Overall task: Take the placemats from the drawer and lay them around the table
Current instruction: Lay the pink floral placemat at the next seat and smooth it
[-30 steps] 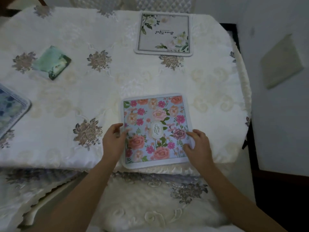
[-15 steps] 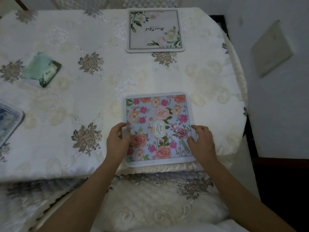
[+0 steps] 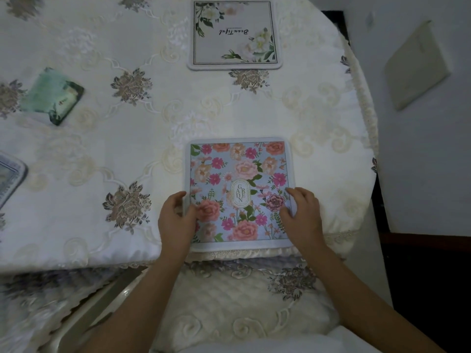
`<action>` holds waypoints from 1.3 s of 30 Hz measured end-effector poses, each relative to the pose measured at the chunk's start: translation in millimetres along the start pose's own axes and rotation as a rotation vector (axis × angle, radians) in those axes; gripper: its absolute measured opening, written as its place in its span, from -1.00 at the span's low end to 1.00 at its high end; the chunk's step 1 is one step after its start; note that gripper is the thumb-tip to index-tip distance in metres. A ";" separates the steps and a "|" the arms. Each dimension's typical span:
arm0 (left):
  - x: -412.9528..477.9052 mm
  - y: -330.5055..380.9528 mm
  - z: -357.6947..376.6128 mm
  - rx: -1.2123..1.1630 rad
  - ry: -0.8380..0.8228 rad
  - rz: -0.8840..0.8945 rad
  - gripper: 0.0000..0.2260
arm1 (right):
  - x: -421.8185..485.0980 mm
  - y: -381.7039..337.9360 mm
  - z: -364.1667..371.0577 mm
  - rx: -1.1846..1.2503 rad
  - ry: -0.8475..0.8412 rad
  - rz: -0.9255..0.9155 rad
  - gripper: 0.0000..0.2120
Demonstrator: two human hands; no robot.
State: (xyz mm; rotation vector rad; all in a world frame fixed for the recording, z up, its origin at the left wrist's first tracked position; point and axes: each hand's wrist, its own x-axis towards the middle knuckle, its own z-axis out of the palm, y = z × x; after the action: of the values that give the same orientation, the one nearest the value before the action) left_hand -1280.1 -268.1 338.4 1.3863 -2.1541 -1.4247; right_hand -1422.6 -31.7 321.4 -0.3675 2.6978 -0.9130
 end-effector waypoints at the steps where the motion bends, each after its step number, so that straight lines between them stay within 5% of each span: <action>1: -2.6 2.0 1.3 -0.017 0.002 0.000 -0.73 | 1.3 -2.0 1.5 -0.003 0.009 0.011 -0.58; 12: 9.0 9.5 0.1 -0.036 -0.024 -0.004 -0.70 | 13.8 -9.0 2.9 -0.026 -0.004 0.013 -0.60; 16: 1.6 10.2 4.6 0.020 0.013 0.047 -0.50 | 15.7 -6.6 0.7 -0.048 -0.012 -0.025 -0.59; 19: 6.5 9.9 7.2 0.066 0.011 0.109 -0.64 | 23.5 -6.8 -0.9 -0.060 -0.034 -0.037 -0.58; 31: 86.9 41.9 38.9 0.670 -0.202 0.550 -0.59 | 98.9 -68.2 26.2 -0.317 -0.225 -0.393 -0.49; 39: 108.1 47.9 60.6 0.799 -0.279 0.663 -0.51 | 124.9 -78.2 45.6 -0.407 -0.263 -0.492 -0.49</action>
State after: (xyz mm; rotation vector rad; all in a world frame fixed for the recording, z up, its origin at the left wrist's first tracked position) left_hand -1402.9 -312.3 313.5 0.4787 -3.1270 -0.5344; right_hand -1512.0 -157.1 313.8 -1.1851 2.5665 -0.3655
